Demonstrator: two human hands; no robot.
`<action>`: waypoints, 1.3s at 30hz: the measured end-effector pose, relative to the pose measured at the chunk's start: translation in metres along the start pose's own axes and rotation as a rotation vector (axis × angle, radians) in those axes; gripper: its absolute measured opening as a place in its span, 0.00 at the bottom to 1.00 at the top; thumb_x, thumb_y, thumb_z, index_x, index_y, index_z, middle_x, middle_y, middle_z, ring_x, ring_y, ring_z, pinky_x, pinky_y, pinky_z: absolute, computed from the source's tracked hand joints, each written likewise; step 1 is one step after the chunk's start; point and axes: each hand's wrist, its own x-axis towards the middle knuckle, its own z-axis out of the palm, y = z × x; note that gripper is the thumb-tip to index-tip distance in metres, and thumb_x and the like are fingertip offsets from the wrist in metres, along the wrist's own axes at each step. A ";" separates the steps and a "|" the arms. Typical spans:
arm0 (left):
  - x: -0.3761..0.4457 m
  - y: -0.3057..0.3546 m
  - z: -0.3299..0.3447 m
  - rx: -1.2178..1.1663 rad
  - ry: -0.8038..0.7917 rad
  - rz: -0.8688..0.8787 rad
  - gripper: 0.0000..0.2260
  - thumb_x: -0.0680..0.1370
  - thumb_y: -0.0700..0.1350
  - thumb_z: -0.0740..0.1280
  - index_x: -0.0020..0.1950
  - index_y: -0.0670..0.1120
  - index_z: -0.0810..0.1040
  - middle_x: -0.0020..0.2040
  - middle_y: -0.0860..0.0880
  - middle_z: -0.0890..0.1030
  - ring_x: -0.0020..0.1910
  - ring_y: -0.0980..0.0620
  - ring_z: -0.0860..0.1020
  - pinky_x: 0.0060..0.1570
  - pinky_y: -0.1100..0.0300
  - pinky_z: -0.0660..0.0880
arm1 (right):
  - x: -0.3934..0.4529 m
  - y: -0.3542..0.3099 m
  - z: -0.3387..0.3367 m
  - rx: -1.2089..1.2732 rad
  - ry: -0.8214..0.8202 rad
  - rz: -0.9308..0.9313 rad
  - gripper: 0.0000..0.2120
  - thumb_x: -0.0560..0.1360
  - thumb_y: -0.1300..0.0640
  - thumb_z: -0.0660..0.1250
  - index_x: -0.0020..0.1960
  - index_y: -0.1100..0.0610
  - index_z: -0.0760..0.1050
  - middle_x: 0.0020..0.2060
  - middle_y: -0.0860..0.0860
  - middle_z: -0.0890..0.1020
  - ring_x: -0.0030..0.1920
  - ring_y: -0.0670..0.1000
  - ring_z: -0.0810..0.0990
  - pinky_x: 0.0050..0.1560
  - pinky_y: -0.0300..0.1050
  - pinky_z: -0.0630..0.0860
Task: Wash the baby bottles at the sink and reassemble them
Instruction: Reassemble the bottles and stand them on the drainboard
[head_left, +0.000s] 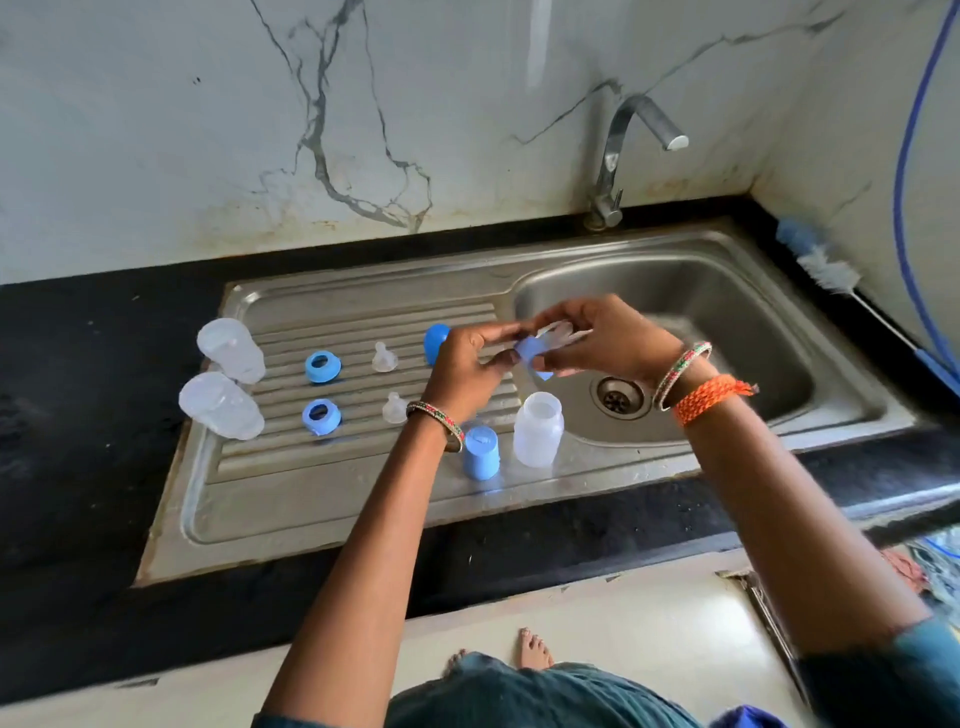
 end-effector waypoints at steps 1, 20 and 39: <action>-0.003 -0.006 0.000 0.036 -0.068 -0.008 0.17 0.74 0.33 0.69 0.63 0.38 0.76 0.59 0.47 0.79 0.61 0.55 0.76 0.61 0.70 0.68 | 0.001 0.002 0.000 -0.227 0.047 -0.047 0.20 0.67 0.59 0.77 0.58 0.55 0.79 0.49 0.56 0.83 0.43 0.49 0.79 0.45 0.39 0.75; -0.023 -0.054 0.023 0.330 -0.115 -0.006 0.26 0.62 0.53 0.80 0.53 0.58 0.69 0.47 0.65 0.74 0.51 0.63 0.76 0.69 0.43 0.55 | 0.000 0.003 0.030 -0.771 -0.220 -0.208 0.20 0.68 0.55 0.75 0.57 0.56 0.76 0.52 0.53 0.80 0.52 0.56 0.78 0.49 0.46 0.74; -0.022 -0.065 0.025 0.420 -0.097 0.003 0.36 0.62 0.59 0.78 0.65 0.52 0.66 0.52 0.57 0.81 0.59 0.58 0.76 0.68 0.45 0.48 | -0.001 -0.003 0.023 -0.829 -0.213 -0.209 0.19 0.67 0.49 0.75 0.55 0.54 0.79 0.44 0.49 0.77 0.53 0.52 0.74 0.47 0.42 0.69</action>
